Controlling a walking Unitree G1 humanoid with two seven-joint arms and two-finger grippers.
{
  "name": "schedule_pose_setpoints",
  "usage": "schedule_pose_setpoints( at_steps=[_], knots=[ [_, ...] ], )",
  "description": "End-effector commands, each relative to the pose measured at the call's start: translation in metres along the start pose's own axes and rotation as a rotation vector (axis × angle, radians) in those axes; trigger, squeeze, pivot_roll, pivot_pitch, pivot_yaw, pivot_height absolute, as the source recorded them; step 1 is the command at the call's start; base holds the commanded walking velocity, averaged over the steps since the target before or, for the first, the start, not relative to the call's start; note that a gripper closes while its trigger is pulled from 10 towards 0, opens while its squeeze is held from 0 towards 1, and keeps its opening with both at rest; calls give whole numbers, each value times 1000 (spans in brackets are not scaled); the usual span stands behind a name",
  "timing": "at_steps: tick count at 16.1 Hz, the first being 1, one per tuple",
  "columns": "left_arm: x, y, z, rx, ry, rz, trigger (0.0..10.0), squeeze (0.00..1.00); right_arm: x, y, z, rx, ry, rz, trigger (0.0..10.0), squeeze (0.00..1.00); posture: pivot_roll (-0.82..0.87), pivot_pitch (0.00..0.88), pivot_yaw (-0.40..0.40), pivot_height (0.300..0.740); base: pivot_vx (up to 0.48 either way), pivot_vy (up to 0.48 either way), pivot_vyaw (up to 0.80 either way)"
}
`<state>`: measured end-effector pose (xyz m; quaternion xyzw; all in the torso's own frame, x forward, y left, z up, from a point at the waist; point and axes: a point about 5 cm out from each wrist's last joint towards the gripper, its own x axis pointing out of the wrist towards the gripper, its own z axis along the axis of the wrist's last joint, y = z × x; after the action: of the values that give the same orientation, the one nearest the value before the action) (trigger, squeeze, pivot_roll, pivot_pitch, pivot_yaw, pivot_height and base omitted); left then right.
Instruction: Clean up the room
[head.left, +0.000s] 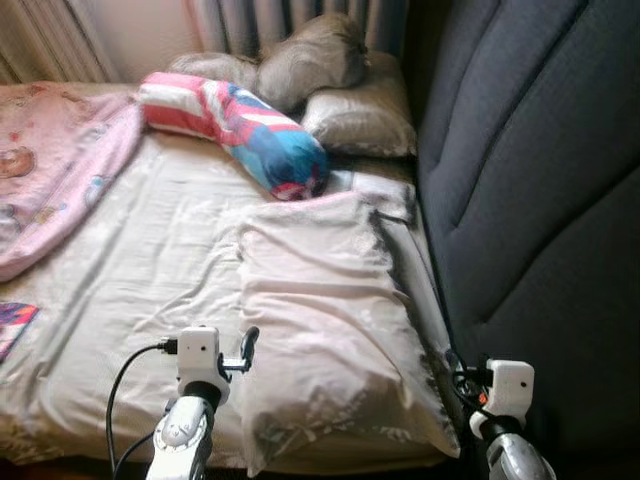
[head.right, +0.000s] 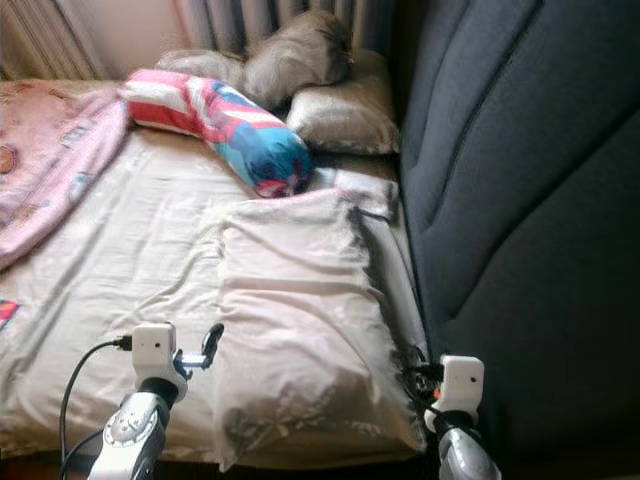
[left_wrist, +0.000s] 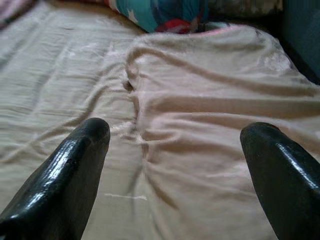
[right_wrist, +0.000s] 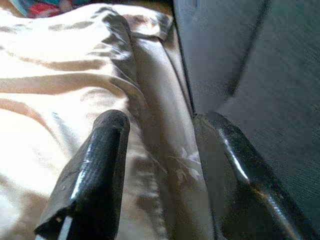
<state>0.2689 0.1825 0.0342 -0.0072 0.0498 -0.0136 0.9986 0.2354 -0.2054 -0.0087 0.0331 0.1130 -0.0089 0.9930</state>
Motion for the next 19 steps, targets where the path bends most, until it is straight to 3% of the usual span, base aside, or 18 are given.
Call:
schedule_pose_setpoints(
  at_steps=[1,5,8,19],
  knots=[
    [-1,5,-1,28,9,-1,10000,0,-2,4,-4,13,17,3,10000,0,-11,113,-5,740,0,0,0],
    [0,7,1,22,8,1,10000,0,-3,4,-5,15,21,0,10000,0,-7,115,-3,740,0,0,0],
    [0,7,0,22,10,2,10000,0,-2,5,-5,15,22,2,10000,0,-5,115,-4,740,0,415,0],
    [-1,2,1,19,-4,-22,10000,0,-2,6,-6,14,25,6,10000,0,-6,122,-4,740,0,0,0]
  ],
)
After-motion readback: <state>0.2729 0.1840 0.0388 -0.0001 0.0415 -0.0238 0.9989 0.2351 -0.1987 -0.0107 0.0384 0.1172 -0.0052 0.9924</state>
